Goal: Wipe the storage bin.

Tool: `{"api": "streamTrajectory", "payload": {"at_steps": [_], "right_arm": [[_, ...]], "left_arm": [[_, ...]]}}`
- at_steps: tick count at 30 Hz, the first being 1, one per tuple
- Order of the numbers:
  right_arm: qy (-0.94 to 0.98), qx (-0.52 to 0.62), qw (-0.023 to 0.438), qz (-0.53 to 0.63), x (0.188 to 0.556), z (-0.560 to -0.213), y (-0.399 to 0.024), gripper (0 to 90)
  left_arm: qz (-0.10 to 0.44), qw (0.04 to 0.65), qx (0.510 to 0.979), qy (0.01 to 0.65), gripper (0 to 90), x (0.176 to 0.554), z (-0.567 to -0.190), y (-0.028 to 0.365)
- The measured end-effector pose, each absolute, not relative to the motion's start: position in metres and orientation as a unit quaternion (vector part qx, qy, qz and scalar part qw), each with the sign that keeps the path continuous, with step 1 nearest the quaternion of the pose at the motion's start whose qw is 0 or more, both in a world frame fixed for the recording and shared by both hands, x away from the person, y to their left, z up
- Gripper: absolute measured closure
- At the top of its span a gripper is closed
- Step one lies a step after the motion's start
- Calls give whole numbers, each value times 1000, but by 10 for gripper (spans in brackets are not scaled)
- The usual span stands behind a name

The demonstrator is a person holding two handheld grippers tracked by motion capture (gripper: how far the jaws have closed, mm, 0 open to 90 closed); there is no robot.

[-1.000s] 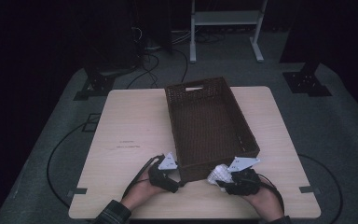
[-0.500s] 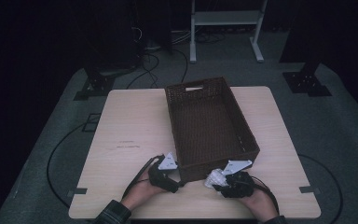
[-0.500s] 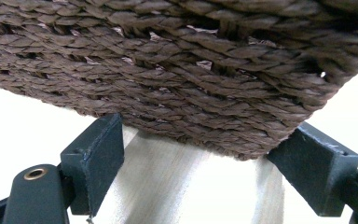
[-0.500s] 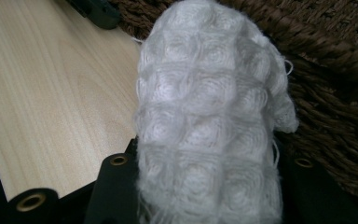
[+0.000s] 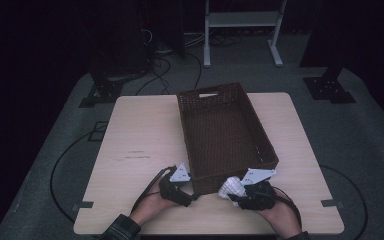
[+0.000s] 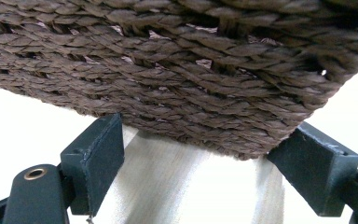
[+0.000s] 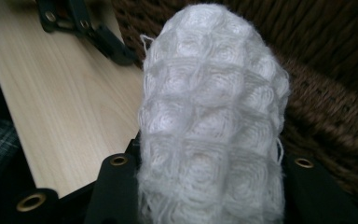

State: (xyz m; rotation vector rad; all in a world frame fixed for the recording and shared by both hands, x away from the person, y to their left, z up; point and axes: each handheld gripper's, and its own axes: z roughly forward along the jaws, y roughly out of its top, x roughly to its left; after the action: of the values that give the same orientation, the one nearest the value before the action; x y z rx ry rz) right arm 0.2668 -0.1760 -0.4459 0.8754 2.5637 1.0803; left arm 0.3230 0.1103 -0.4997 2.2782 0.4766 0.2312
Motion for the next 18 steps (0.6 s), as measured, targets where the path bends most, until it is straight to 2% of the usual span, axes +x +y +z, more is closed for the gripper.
{"api": "streamTrajectory", "payload": {"at_steps": [18], "right_arm": [[858, 275, 132, 413, 260, -411, -172, 554]], "left_arm": [[92, 389, 898, 186, 175, 323, -500, 111]]}}
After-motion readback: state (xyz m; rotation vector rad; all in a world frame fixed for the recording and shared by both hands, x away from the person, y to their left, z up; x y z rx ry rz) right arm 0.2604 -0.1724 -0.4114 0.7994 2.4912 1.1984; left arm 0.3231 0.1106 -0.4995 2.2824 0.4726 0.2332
